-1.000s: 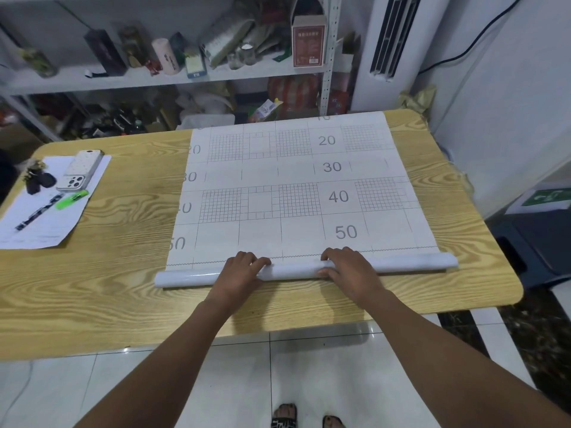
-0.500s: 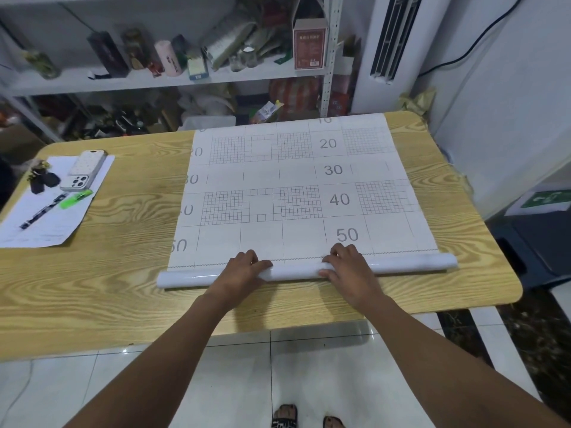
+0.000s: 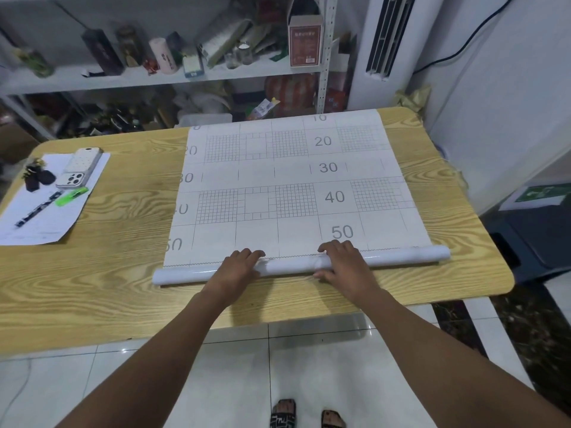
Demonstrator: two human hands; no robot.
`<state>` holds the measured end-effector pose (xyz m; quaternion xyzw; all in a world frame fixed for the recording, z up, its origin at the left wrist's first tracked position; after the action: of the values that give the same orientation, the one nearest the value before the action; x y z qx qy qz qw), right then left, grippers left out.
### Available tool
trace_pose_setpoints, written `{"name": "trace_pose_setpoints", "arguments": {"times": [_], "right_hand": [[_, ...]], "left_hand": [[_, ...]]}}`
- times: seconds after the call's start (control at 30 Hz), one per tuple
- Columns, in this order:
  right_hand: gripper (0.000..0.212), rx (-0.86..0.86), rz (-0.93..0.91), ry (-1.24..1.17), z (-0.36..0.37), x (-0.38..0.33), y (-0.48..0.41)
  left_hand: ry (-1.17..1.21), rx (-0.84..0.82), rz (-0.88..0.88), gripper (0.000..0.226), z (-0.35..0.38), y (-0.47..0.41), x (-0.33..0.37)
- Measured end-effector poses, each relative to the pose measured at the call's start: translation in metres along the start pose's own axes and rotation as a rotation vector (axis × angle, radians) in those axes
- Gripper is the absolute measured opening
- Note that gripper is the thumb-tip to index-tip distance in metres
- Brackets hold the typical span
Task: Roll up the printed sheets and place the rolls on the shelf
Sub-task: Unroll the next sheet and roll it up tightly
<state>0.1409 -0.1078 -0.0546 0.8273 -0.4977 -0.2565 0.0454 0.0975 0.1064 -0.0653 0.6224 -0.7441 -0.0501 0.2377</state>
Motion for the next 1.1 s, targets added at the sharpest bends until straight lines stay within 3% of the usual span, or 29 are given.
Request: {"name": "trace_pose_setpoints", "arguments": {"times": [0.37, 0.53, 0.67, 0.8, 1.1], "right_hand": [[0.044, -0.023, 0.004, -0.026, 0.003, -0.006, 0.002], [0.039, -0.006, 0.009, -0.024, -0.001, -0.008, 0.003], [0.04, -0.017, 0.005, 0.001, -0.006, -0.01, 0.006], [0.04, -0.048, 0.02, -0.004, -0.007, -0.011, 0.007], [0.037, -0.075, 0.029, -0.032, -0.006, -0.009, 0.01]], "left_hand": [[-0.071, 0.149, -0.002, 0.03, -0.004, 0.018, -0.006], [-0.063, 0.078, -0.067, 0.035, -0.001, 0.016, -0.007], [-0.136, 0.037, 0.009, 0.036, 0.001, 0.017, -0.003], [0.108, 0.076, -0.073, 0.046, -0.005, 0.025, -0.004], [0.008, 0.1, 0.034, 0.064, -0.008, 0.034, 0.004]]}}
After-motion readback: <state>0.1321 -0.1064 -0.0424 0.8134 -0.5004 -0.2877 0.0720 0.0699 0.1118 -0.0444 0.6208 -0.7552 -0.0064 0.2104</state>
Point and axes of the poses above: each hand's wrist, its own y-axis away from the middle knuckle, its own z-axis out of the palm, x = y × z, the point moved 6 cm from there along -y, towards the middle knuckle, and after that the axes turned 11 degrees about -x, right-handed, at the moved point
